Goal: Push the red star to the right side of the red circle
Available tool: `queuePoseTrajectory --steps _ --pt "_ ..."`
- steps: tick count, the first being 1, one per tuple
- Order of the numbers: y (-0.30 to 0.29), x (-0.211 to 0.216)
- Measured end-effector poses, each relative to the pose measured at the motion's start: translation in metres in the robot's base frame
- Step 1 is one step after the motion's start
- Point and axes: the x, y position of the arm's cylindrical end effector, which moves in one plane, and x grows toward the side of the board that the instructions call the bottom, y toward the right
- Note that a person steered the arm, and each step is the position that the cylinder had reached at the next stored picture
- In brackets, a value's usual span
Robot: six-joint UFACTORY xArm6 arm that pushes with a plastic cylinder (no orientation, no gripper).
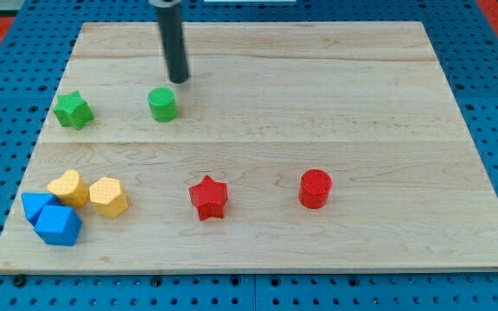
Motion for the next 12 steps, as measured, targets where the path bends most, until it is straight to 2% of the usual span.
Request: queuePoseTrajectory --steps 2,3,4,5,6,7,8,9,12 --pt "0.007 0.041" --pt "0.008 0.041" --pt "0.069 0.046" --pt "0.191 0.067" --pt "0.288 0.128" --pt "0.325 0.215" --pt "0.262 0.239" --pt "0.212 0.219" --pt "0.106 0.119"
